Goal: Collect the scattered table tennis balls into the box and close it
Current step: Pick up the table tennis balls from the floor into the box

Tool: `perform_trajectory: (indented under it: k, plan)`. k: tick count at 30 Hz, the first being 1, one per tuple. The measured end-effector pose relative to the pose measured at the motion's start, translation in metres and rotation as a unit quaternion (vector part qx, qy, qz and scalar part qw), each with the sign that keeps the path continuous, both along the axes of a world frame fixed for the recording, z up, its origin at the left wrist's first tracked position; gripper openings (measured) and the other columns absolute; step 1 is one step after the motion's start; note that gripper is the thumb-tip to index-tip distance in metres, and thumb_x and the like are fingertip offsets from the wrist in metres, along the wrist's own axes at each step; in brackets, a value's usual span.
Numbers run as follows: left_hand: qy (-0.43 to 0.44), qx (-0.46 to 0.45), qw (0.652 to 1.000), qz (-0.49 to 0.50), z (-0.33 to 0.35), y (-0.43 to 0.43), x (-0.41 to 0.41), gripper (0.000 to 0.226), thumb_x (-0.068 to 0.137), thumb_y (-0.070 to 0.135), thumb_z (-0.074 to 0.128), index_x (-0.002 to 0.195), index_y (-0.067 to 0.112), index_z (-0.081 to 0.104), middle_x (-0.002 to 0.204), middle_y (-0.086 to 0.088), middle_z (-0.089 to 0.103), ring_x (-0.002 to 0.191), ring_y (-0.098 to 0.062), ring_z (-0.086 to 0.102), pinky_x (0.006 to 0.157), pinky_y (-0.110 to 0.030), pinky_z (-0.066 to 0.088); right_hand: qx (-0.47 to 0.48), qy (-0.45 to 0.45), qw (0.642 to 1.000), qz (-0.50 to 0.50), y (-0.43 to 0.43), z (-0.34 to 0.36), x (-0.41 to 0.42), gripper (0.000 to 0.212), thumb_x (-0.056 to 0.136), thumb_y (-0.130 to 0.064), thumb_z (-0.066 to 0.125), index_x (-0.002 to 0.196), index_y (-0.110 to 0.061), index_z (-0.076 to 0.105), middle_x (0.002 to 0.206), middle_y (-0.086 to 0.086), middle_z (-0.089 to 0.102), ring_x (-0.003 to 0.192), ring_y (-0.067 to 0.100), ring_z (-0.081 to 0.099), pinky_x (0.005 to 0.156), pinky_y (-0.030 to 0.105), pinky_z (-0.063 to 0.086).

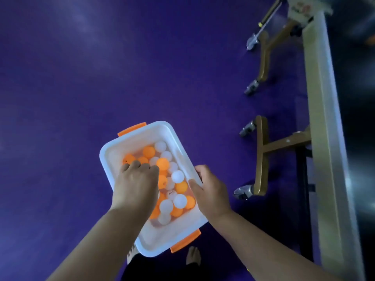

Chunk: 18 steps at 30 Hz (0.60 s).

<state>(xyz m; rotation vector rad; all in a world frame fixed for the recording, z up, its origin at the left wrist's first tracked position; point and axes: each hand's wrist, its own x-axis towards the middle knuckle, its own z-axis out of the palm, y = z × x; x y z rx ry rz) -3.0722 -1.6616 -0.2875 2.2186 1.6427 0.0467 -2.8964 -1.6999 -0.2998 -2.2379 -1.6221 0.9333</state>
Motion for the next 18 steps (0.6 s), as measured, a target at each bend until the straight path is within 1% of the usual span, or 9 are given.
perform_trajectory:
  k: [2, 4, 6, 8, 12, 14, 16, 17, 18]
  plan:
    - [0.028, 0.019, 0.999, -0.002, 0.028, -0.012, -0.015, 0.036, 0.04, -0.007, 0.076, 0.046, 0.013, 0.046, 0.042, -0.004, 0.043, 0.046, -0.026, 0.045, 0.052, -0.032, 0.035, 0.018, 0.011, 1.0, 0.003, -0.002, 0.034, -0.013, 0.018, 0.091, -0.032, 0.052, 0.107, -0.023, 0.052, 0.085, -0.008, 0.062, 0.076, 0.015, 0.058, 0.064, 0.034, 0.046]
    - [0.059, 0.058, 0.997, -0.004, 0.056, -0.022, -0.029, 0.035, 0.041, -0.005, 0.075, 0.046, 0.013, 0.046, 0.042, -0.003, 0.043, 0.047, -0.026, 0.046, 0.052, -0.032, 0.037, 0.034, 0.013, 0.999, 0.006, -0.003, 0.06, -0.026, 0.016, 0.09, -0.031, 0.054, 0.104, -0.024, 0.051, 0.083, -0.007, 0.062, 0.074, 0.017, 0.058, 0.064, 0.035, 0.046]
    - [0.07, 0.041, 0.996, 0.021, 0.078, -0.032, -0.037, 0.032, 0.043, -0.004, 0.075, 0.047, 0.013, 0.048, 0.043, -0.003, 0.044, 0.048, -0.026, 0.047, 0.052, -0.033, 0.038, 0.045, 0.017, 0.999, 0.008, -0.005, 0.08, -0.038, 0.016, 0.088, -0.03, 0.056, 0.101, -0.025, 0.05, 0.082, -0.007, 0.063, 0.074, 0.018, 0.058, 0.064, 0.036, 0.048]
    - [0.094, 0.081, 0.991, 0.048, 0.092, -0.051, -0.048, 0.031, 0.044, -0.003, 0.074, 0.048, 0.014, 0.048, 0.044, -0.002, 0.044, 0.049, -0.026, 0.047, 0.053, -0.032, 0.039, 0.051, 0.024, 0.998, 0.02, -0.007, 0.099, -0.047, 0.015, 0.086, -0.029, 0.057, 0.1, -0.026, 0.05, 0.082, -0.008, 0.063, 0.074, 0.019, 0.058, 0.064, 0.036, 0.048]
    - [0.114, 0.118, 0.981, 0.105, 0.123, -0.093, -0.062, 0.029, 0.046, -0.005, 0.07, 0.051, 0.015, 0.049, 0.048, -0.002, 0.045, 0.051, -0.026, 0.047, 0.054, -0.035, 0.043, 0.061, 0.045, 0.995, 0.066, -0.018, 0.138, -0.053, 0.016, 0.087, -0.027, 0.056, 0.102, -0.024, 0.052, 0.086, -0.01, 0.064, 0.079, 0.019, 0.059, 0.065, 0.032, 0.047]
    - [0.113, 0.131, 0.976, 0.135, 0.139, -0.117, -0.062, 0.028, 0.047, -0.005, 0.067, 0.051, 0.015, 0.048, 0.049, -0.001, 0.045, 0.052, -0.026, 0.048, 0.055, -0.035, 0.044, 0.062, 0.061, 0.991, 0.098, -0.029, 0.154, -0.054, 0.017, 0.087, -0.027, 0.055, 0.103, -0.024, 0.052, 0.09, -0.008, 0.066, 0.081, 0.019, 0.061, 0.065, 0.033, 0.048]
    - [0.112, 0.157, 0.969, 0.155, 0.149, -0.143, -0.061, 0.022, 0.054, -0.003, 0.06, 0.051, 0.016, 0.048, 0.05, -0.001, 0.045, 0.054, -0.025, 0.048, 0.058, -0.033, 0.043, 0.063, 0.076, 0.987, 0.129, -0.041, 0.168, -0.056, 0.017, 0.087, -0.028, 0.055, 0.103, -0.024, 0.052, 0.091, -0.006, 0.067, 0.08, 0.02, 0.062, 0.066, 0.037, 0.051]
    - [0.111, 0.171, 0.965, 0.165, 0.153, -0.157, -0.061, 0.018, 0.06, 0.001, 0.052, 0.051, 0.016, 0.048, 0.05, 0.0, 0.045, 0.055, -0.025, 0.049, 0.062, -0.032, 0.04, 0.062, 0.082, 0.984, 0.143, -0.046, 0.175, -0.057, 0.015, 0.087, -0.028, 0.055, 0.102, -0.025, 0.052, 0.09, -0.006, 0.067, 0.079, 0.019, 0.062, 0.066, 0.038, 0.052]
    - [0.112, 0.171, 0.962, 0.18, 0.158, -0.171, -0.061, 0.02, 0.065, 0.003, 0.042, 0.051, 0.016, 0.048, 0.051, 0.0, 0.046, 0.057, -0.025, 0.05, 0.065, -0.03, 0.036, 0.061, 0.088, 0.981, 0.159, -0.052, 0.181, -0.059, 0.014, 0.087, -0.029, 0.055, 0.101, -0.025, 0.052, 0.088, -0.006, 0.066, 0.078, 0.018, 0.062, 0.065, 0.037, 0.052]
